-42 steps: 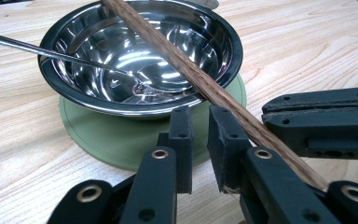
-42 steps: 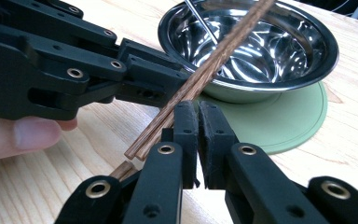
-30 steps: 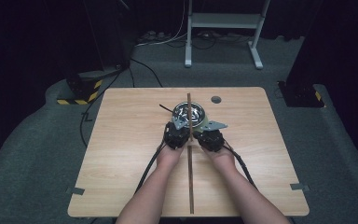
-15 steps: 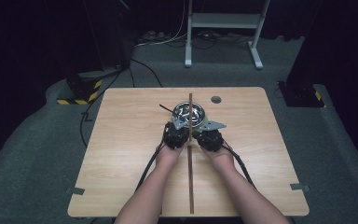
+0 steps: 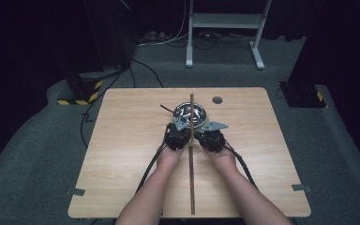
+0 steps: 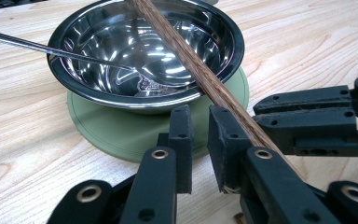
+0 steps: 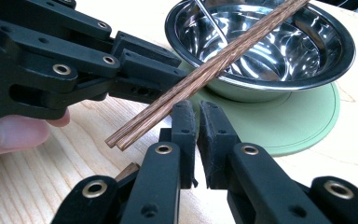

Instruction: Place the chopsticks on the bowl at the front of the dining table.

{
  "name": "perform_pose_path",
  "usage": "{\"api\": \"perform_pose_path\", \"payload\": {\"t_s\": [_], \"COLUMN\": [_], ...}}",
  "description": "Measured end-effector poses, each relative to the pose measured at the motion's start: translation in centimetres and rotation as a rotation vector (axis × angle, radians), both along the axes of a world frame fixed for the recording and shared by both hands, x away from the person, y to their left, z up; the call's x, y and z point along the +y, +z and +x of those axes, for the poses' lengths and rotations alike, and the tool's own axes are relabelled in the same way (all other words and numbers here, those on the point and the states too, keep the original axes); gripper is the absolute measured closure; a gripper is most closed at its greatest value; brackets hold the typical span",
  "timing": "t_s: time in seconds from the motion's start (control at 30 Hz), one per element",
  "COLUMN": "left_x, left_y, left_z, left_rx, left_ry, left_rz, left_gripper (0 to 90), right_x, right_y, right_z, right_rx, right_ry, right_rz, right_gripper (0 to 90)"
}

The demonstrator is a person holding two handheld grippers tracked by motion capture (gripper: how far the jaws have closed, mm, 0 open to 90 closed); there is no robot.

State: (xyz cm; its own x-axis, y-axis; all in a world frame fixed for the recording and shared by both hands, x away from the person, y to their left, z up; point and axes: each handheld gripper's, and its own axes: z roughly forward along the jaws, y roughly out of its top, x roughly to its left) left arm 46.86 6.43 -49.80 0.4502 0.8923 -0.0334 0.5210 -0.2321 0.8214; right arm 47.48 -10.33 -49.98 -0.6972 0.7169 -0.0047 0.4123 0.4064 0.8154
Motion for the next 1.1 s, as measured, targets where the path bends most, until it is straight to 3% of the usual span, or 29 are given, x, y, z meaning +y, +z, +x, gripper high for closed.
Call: {"api": "perform_pose_path", "payload": {"t_s": [0.3, 0.5, 0.63, 0.67, 0.87, 0.97, 1.03, 1.1], "left_x": [-0.1, 0.6, 1.6, 1.9, 2.0, 1.7, 1.3, 1.0], "left_y": [-0.1, -0.2, 0.2, 0.3, 0.5, 0.6, 0.5, 0.4], "left_z": [0.0, -0.7, -2.0, -2.9, -5.3, -6.0, -6.5, -6.7], "left_rx": [0.001, 0.005, -0.024, -0.038, -0.051, -0.049, -0.056, -0.05], "left_ry": [0.002, 0.015, 0.019, 0.008, -0.026, -0.045, -0.05, -0.053], "left_rz": [-0.001, 0.006, 0.01, 0.036, 0.089, 0.089, 0.09, 0.097], "left_gripper": [77.1, 76.2, 75.5, 74.8, 69.0, 63.1, 60.7, 60.3], "right_x": [-0.2, -1.3, -2.9, -3.4, -6.5, -7.7, -7.8, -7.7], "right_y": [0.0, 0.0, -0.4, -0.6, -1.5, -1.8, -2.2, -2.2], "right_z": [-0.1, -0.8, -2.2, -2.5, -4.2, -5.5, -5.8, -6.0], "right_rx": [0.002, -0.004, 0.008, 0.018, 0.09, 0.086, 0.103, 0.079], "right_ry": [-0.005, -0.01, -0.034, -0.043, -0.138, -0.187, -0.185, -0.178], "right_rz": [0.003, -0.003, -0.024, -0.026, -0.047, -0.075, -0.084, -0.103], "right_gripper": [83.6, 81.4, 75.3, 72.9, 58.3, 53.7, 50.9, 50.8]}}
